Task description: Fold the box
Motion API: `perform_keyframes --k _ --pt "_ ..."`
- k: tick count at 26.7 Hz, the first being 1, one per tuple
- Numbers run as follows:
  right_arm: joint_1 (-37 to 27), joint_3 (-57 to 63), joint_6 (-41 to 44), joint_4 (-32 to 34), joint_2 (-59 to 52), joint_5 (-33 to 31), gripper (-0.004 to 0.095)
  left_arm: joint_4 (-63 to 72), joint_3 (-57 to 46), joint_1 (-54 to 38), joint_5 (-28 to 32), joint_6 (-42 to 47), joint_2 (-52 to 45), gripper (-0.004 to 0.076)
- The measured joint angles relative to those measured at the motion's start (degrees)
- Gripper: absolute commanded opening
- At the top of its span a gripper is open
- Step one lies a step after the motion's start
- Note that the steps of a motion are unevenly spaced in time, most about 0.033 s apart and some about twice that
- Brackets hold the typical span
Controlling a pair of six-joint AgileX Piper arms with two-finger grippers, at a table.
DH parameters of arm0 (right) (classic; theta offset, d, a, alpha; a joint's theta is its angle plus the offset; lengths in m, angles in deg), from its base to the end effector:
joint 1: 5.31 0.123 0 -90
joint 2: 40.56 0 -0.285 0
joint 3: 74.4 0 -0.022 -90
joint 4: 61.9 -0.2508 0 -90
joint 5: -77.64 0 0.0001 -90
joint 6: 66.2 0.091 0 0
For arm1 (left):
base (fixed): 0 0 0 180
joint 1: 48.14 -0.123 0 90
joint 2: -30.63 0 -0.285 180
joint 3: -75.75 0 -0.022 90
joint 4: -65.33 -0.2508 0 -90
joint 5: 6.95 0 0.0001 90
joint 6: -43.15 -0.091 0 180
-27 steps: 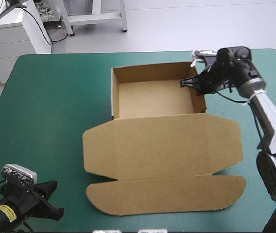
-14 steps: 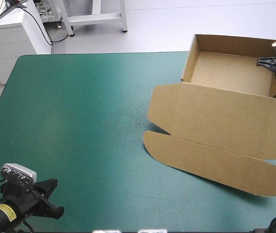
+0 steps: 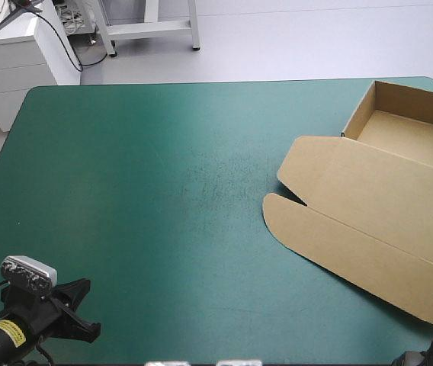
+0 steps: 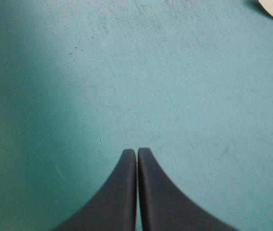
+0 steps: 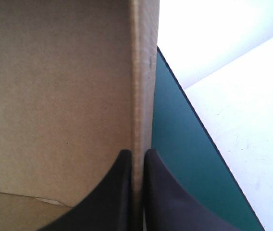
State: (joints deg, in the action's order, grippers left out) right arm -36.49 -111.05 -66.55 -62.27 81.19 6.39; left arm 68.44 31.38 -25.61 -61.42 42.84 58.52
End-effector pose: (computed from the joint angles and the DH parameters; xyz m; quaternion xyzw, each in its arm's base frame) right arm 0.3719 -0.2244 0.3253 0.2605 0.9435 -0.0526 0.1981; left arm 0.0475 -0.0241 0.2993 0.1728 0.8767 -0.1127 0.4346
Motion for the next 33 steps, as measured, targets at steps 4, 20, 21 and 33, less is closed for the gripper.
perform_keyframes --k 4,20,21,33 --pt "-0.83 0.00 -1.85 -0.70 0.53 0.48 0.0370 1.06 0.00 0.00 0.00 0.00 0.00 -0.0008" --pt "-1.36 1.78 -3.66 -13.93 -8.52 0.11 0.0651 1.45 0.00 0.00 0.00 0.00 0.00 -0.0008" --pt "-1.06 2.81 -4.28 -15.18 -10.27 0.11 0.0612 1.45 0.00 0.00 0.00 0.00 0.00 -0.0008" --pt "24.81 34.69 -13.91 -20.43 -42.38 2.26 -0.0016 3.03 0.00 0.00 -0.25 0.00 0.00 -0.0008"
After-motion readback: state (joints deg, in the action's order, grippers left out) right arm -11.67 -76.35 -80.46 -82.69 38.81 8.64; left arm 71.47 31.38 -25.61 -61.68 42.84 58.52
